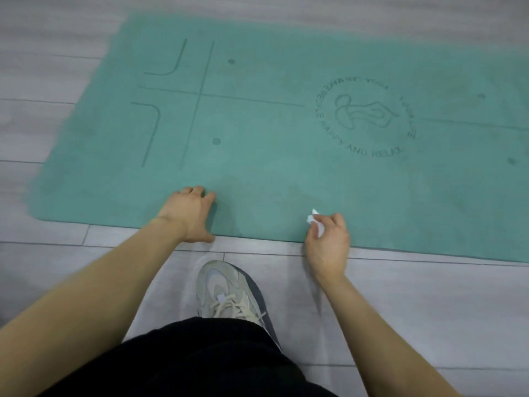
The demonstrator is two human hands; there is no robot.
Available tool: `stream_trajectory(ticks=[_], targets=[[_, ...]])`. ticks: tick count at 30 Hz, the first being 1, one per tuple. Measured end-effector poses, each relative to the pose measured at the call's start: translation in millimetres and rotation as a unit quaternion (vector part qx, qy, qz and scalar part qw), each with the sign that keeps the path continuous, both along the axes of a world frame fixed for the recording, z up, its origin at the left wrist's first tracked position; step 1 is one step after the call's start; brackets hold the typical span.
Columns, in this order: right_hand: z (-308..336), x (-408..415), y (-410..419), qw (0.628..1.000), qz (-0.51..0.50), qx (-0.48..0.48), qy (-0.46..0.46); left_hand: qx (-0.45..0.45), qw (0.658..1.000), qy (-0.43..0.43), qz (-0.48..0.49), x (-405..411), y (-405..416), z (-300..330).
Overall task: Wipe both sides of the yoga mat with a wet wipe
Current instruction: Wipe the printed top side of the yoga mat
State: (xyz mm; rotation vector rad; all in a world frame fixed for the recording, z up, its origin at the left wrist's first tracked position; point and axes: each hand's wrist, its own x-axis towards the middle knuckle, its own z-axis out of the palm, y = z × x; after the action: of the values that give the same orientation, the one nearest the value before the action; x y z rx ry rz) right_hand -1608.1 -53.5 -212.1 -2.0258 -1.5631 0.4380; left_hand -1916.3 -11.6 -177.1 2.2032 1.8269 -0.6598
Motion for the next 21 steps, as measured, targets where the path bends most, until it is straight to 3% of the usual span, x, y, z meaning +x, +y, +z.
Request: stream_trajectory(ticks=[2,4,5,8,11,14,16,18,21], targets=[[0,-59,-3,0.987,0.157,0.0,0.032,0.032,0.997,-0.017,-0.073,8,3,-1],[-2,-97,-2,0.942,0.337,-0.007,-0.005,0.047,0.984,-0.032,-0.168,19,5,1],[-5,-98,3,0.926,0.377,-0.001,-0.017,0.047,0.976,-0.034,-0.209,26,6,3],[-5,-48,9,0.955,0.298,-0.002,0.011,0.035,0.963,-0.018,-0.265,38,7,6],[-1,31,9,0.994,0.11,-0.006,0.001,0.061,0.958,-0.023,-0.28,30,1,2],[1,54,6,0.999,-0.021,-0.009,-0.048,0.102,0.953,-0.016,-0.286,19,-6,-2],[-4,14,0,0.998,0.041,0.009,-0.037,0.124,0.953,-0.023,-0.274,15,-9,0],[-11,-49,-2,0.986,0.168,0.023,-0.001,0.128,0.953,-0.028,-0.272,13,-11,3],[-8,-121,2,0.96,0.277,-0.009,0.04,0.119,0.958,-0.018,-0.26,-4,-22,3]])
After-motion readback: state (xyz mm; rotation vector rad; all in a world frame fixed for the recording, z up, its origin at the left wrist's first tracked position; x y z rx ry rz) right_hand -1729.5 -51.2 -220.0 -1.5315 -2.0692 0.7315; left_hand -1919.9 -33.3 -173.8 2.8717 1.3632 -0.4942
